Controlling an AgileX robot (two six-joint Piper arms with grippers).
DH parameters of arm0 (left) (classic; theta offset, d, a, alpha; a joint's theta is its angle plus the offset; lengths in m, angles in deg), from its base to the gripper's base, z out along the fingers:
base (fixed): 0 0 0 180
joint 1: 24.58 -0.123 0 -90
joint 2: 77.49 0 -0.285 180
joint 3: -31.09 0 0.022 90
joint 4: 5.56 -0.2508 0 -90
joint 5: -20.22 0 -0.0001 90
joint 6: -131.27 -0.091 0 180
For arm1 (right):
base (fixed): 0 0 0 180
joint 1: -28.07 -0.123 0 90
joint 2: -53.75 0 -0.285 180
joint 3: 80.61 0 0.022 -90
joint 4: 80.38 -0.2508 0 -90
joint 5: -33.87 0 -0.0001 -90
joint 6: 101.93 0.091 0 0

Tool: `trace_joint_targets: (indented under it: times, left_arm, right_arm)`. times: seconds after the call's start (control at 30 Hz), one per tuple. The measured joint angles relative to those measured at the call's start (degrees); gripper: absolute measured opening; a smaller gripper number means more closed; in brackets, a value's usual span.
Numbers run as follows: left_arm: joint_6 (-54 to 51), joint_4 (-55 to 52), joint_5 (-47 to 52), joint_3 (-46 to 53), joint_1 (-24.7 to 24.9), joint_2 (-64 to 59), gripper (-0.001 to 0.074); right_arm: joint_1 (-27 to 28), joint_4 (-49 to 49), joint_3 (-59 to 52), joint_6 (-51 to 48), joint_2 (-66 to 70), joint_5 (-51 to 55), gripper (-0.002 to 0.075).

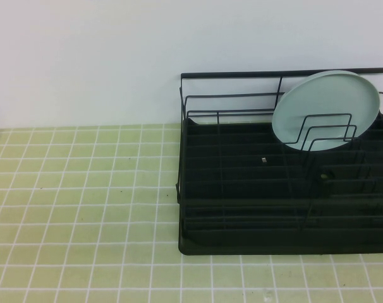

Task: Place plate on rack

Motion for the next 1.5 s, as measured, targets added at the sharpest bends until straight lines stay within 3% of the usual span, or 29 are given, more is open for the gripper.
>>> trace_joint_targets:
  times: [0.43,0.53,0.73,0.9,1.13,1.5]
  left_arm:
    - [0.54,0.00,0.00,0.00,0.00,0.00,0.0000]
    - [0.66,-0.10,0.00,0.00,0.00,0.00,0.0000]
    - [0.77,-0.10,0.00,0.00,0.00,0.00,0.0000]
    - [0.77,-0.10,0.00,0.00,0.00,0.00,0.0000]
    - [0.77,-0.20,0.00,0.00,0.00,0.00,0.0000]
    - [0.77,-0.20,0.00,0.00,0.00,0.00,0.0000]
  right_arm:
    - [0.00,0.00,0.00,0.00,0.00,0.10,-0.0001]
    - [0.00,3.91,0.00,0.90,0.00,-2.43,-0.0001]
    - [0.00,15.58,-5.04,12.58,0.00,-20.01,-0.0001]
    - [0.20,28.03,-15.02,30.45,-1.49,-32.57,-0.0001]
    - [1.89,36.80,-25.35,47.15,-3.12,-33.14,-0.0001]
    - [2.31,39.76,-29.11,49.48,-9.49,-25.71,-0.0003]
